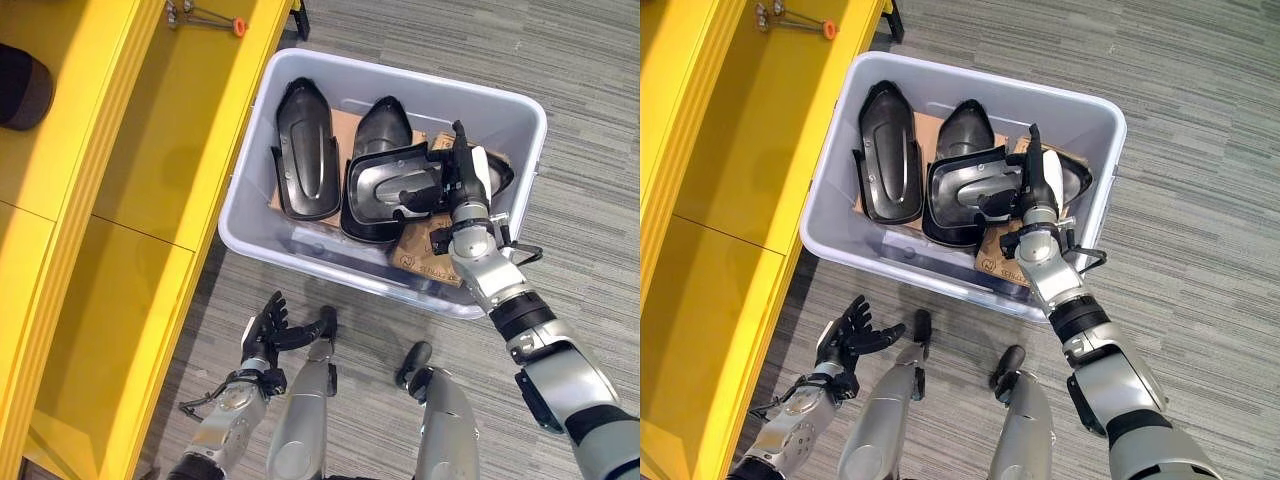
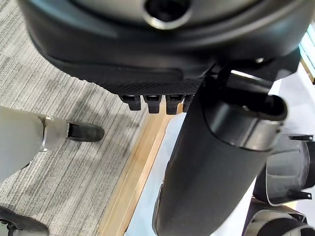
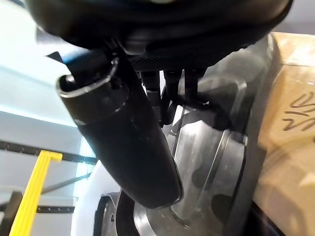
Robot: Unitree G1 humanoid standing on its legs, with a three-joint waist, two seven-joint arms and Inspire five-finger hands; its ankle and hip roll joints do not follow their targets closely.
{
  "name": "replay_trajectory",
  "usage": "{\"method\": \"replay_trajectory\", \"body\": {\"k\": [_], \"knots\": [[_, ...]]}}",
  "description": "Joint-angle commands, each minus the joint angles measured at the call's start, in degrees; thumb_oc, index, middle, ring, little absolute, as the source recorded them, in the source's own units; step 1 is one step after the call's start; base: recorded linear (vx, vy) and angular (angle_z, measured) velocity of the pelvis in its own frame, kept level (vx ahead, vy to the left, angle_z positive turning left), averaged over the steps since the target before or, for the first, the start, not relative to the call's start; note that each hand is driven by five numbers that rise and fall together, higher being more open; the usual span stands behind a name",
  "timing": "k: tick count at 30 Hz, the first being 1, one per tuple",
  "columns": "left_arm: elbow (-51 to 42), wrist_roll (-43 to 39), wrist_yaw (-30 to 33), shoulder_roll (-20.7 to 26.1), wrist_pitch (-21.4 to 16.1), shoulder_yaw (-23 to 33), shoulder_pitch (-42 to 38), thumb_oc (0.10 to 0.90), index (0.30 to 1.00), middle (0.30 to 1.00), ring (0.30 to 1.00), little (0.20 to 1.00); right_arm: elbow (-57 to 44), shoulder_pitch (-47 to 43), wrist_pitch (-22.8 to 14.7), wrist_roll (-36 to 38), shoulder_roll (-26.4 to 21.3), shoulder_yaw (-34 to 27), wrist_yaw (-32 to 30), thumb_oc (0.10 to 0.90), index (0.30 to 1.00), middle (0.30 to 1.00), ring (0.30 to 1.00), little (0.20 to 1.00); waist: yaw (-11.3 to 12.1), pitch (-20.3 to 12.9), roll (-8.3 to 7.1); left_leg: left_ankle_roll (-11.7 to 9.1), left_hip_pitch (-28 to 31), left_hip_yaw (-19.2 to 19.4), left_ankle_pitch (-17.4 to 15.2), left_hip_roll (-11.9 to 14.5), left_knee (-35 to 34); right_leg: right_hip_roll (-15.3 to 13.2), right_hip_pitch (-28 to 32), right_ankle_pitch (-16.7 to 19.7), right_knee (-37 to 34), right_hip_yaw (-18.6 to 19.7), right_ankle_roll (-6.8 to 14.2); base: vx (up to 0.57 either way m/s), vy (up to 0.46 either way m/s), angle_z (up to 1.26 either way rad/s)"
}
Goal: Move parts from the plastic box to the shelf.
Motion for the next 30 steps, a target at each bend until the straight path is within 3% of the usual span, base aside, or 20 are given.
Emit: {"method": "replay_trajectory", "body": {"k": [1,14,30], "knots": [[-7.9,-1.4,-0.2,4.1,-4.5,0.4,0.6,0.900,1.000,1.000,1.000,1.000,0.5,-13.8,-3.6,-4.6,-4.9,3.2,0.2,0.900,1.000,1.000,1.000,1.000,1.6,1.2,-1.66,0.4,1.9,-0.3,-9.8,0.1,6.2,0.4,7.5,3.9,-12.7,3.8,5.0,0.01,0.001,0.13],[-7.7,-1.9,-0.9,4.1,-5.0,1.0,0.5,0.900,1.000,1.000,1.000,1.000,-3.3,-15.1,-4.3,-8.4,-8.0,9.4,5.8,0.900,1.000,1.000,1.000,1.000,2.8,1.2,-2.22,0.4,1.2,-0.9,-9.6,0.0,6.4,0.5,7.0,3.4,-12.0,3.3,4.9,0.00,-0.001,0.00],[-6.8,-2.3,-1.8,4.3,-4.4,1.1,0.1,0.900,1.000,1.000,1.000,1.000,-11.1,-17.3,-5.2,-7.7,-11.8,13.0,10.0,0.900,1.000,1.000,1.000,1.000,2.2,1.2,-3.37,0.1,3.0,-0.7,-9.6,0.6,5.9,1.1,8.3,3.5,-12.5,3.9,4.7,0.00,0.000,0.00]]}}
